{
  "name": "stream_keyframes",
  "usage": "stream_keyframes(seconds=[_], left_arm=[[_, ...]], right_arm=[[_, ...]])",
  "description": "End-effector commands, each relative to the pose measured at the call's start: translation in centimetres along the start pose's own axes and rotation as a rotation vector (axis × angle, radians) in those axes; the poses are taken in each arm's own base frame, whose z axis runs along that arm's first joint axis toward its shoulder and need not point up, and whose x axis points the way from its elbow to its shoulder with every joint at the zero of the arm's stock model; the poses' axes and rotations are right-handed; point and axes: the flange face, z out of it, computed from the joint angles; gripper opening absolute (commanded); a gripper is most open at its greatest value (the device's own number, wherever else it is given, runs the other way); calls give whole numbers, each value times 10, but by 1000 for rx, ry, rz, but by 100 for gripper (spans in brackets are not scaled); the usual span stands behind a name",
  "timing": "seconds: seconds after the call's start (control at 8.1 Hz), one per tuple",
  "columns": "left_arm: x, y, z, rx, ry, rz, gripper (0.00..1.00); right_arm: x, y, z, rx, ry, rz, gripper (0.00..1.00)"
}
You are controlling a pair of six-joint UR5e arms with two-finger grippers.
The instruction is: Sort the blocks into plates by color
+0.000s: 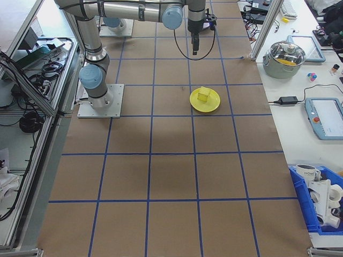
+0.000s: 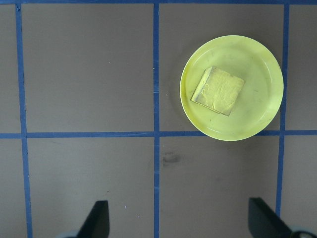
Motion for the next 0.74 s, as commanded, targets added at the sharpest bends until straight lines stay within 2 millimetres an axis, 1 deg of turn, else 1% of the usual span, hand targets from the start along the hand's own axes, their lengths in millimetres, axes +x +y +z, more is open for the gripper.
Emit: stream_keyframes(seconds=[0.0, 0.12, 0.25, 0.62], left_arm=[[79, 83, -92, 72, -9, 46, 100], [80, 111, -121, 108, -10, 47, 100], [80, 125, -134, 125, -10, 49, 100], [79, 127, -137, 132, -12, 49, 100]], right_arm=[[0, 0, 0, 1, 0, 0, 100], [0, 0, 0, 1, 0, 0, 100], [0, 0, 0, 4, 0, 0, 100], [0, 0, 1, -2, 2, 0, 100]])
